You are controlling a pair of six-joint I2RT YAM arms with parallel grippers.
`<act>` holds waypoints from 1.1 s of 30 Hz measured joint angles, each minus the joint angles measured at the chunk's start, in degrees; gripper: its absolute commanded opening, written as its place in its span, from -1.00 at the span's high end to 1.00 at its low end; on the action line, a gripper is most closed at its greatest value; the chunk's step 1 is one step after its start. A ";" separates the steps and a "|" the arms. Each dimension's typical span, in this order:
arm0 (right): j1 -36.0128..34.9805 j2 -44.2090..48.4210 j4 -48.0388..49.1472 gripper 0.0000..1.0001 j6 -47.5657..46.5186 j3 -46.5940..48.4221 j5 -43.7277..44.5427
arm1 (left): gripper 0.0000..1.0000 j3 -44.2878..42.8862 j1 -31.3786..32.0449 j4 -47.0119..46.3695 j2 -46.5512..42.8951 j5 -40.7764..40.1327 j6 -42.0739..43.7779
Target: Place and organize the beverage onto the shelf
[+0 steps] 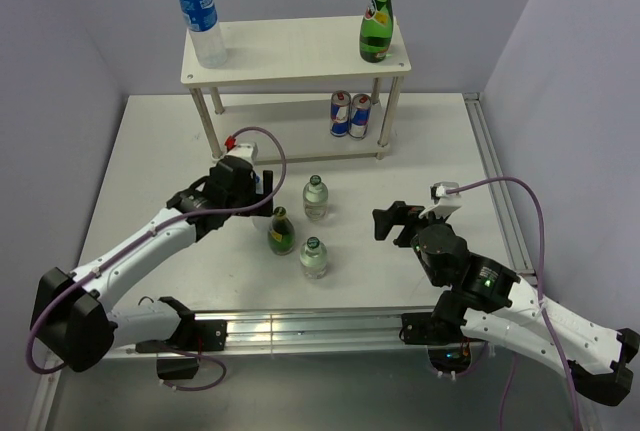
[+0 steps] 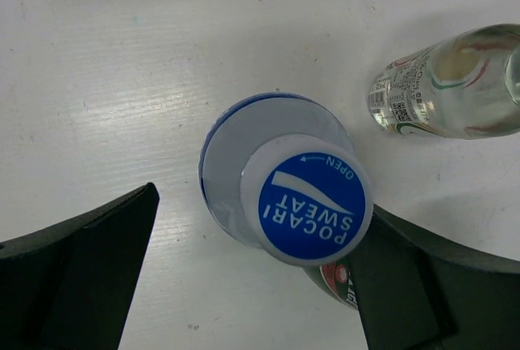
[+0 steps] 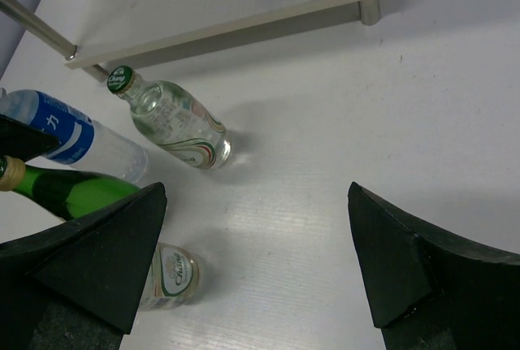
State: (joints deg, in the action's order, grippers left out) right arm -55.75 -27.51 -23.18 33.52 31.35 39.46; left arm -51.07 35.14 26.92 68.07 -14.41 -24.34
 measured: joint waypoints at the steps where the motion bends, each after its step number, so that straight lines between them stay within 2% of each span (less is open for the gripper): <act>1: 0.00 0.00 0.00 -1.00 0.07 0.00 0.00 | -0.99 -0.11 0.00 -0.13 0.33 -0.02 -0.26; 14: 0.00 0.74 0.00 -1.00 0.11 -0.79 -0.02 | -0.97 -0.81 0.07 -0.90 2.16 -1.88 -1.97; 21: 0.00 1.14 0.00 -1.00 0.11 -0.81 -0.02 | -0.69 -1.55 0.20 -1.68 3.61 -2.38 -2.58; 26: 0.00 1.22 0.00 -1.00 0.11 -0.83 -0.02 | -0.35 -2.12 0.31 -2.45 4.70 -2.64 -3.10; 27: 0.00 1.22 0.00 -1.00 0.11 -0.83 -0.02 | -0.12 -2.27 0.39 -2.49 4.90 -2.93 -3.28; 29: 0.00 1.29 0.00 -1.00 0.09 -0.83 -0.04 | 0.07 -2.32 0.55 -2.62 5.01 -3.48 -3.48; 30: 0.00 1.31 0.00 -1.00 0.11 -0.85 -0.04 | 0.33 -2.36 0.57 -2.82 5.05 -3.52 -3.63; 32: 0.00 1.31 0.00 -1.00 0.11 -0.85 -0.04 | 0.63 -2.43 0.74 -3.08 5.35 -4.00 -3.76; 33: 0.00 1.31 0.00 -1.00 0.09 -0.85 -0.04 | 0.90 -2.54 0.76 -3.15 5.55 -4.22 -3.82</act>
State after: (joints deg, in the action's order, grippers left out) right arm -55.75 -26.20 -23.18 33.61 30.50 39.42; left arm -53.60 35.90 23.77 73.63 -18.63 -28.16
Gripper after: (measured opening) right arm 0.998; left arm 0.568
